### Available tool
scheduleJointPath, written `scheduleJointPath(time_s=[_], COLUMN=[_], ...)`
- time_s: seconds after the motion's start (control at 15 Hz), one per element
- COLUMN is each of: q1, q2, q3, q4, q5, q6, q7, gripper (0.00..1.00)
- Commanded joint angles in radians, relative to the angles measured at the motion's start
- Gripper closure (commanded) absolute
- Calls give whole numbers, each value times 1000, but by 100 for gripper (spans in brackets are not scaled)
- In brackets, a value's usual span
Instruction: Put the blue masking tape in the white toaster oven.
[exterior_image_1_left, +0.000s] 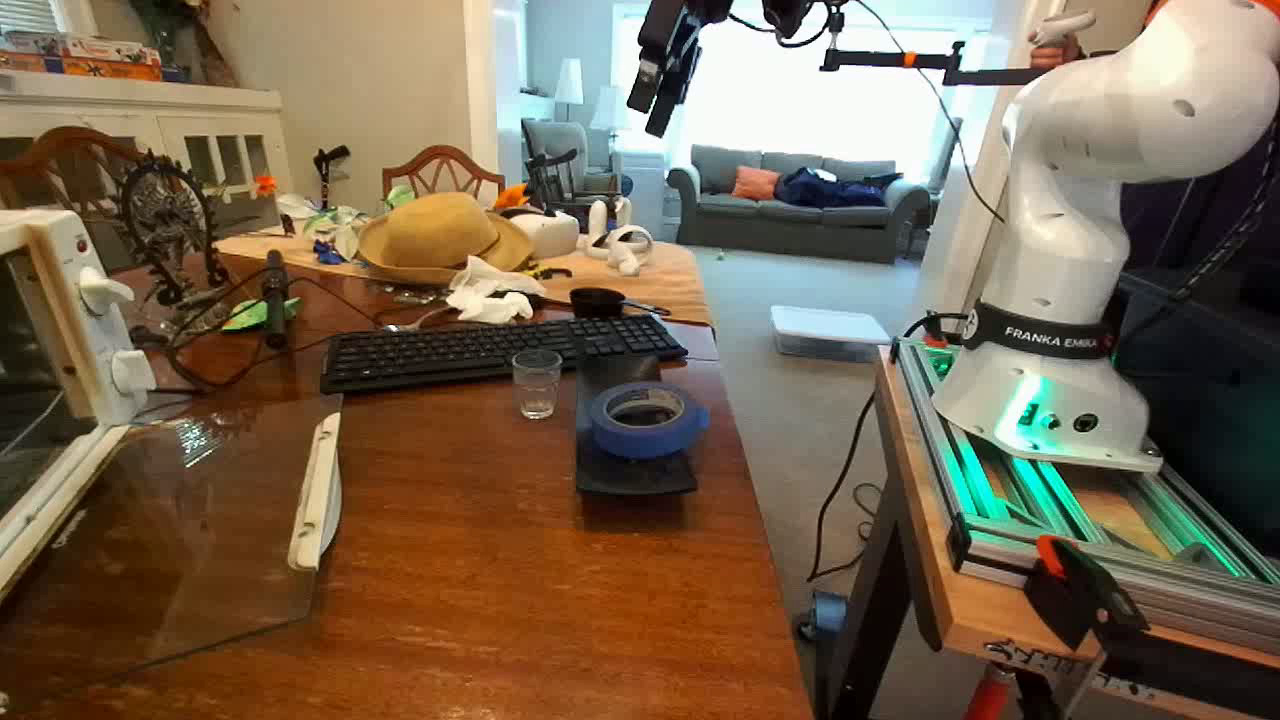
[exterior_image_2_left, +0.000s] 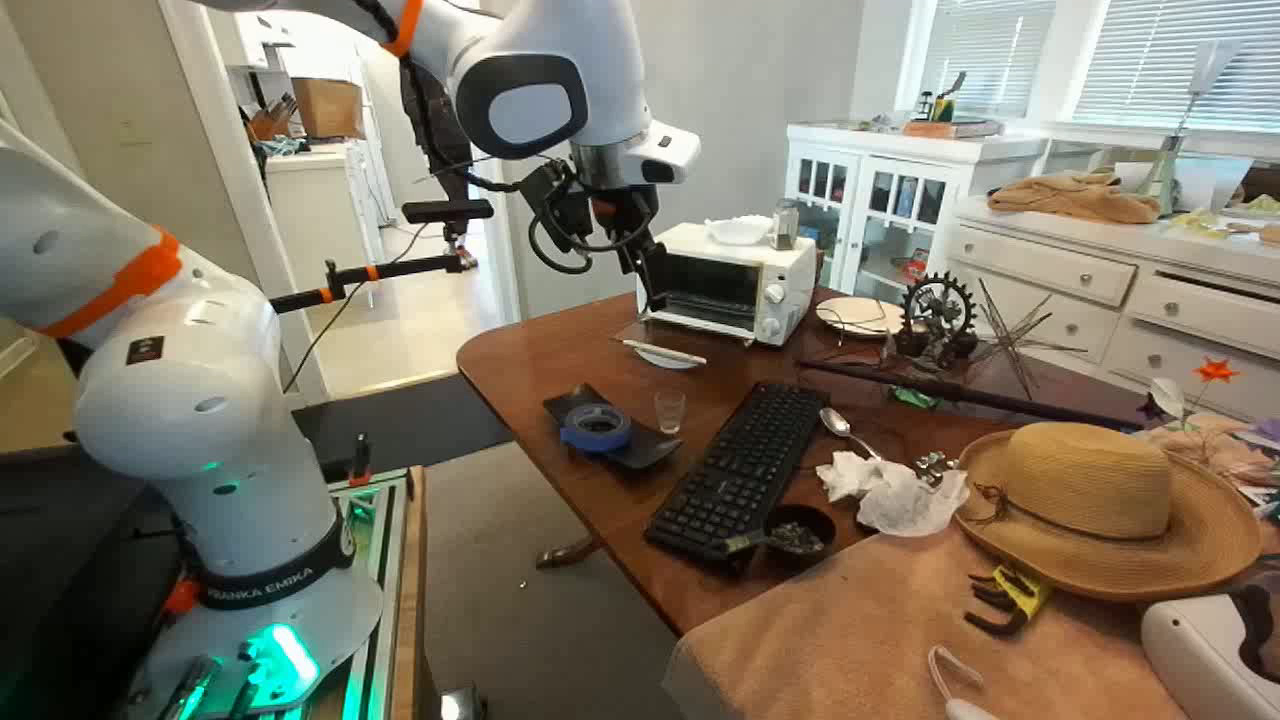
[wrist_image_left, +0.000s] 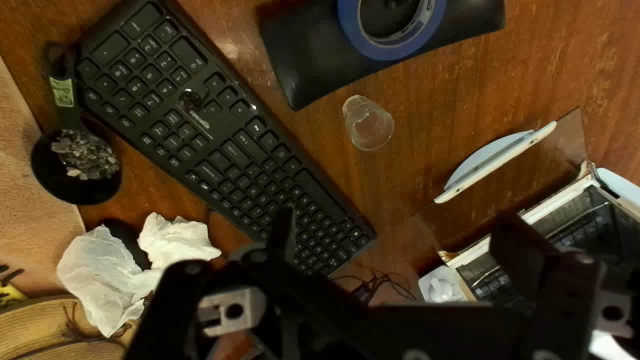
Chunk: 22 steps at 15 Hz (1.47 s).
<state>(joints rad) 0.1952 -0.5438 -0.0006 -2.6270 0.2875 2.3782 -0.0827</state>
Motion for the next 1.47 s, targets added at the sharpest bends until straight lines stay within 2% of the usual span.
scheduleJointPath(time_s=[0.0,0.6,0.87,1.2,1.4], q1=[-6,51,89,62,35], q2=[0,180,302,479,552], q3=[6,-15,-6,42,70], q4=[2,49,84,123,125], q5=[4,87,177,213,206], q6=[-3,-44,-65,-126,-108], q7=[-2,-112,-206,-217,-198], gripper=[0,0,0,0,0])
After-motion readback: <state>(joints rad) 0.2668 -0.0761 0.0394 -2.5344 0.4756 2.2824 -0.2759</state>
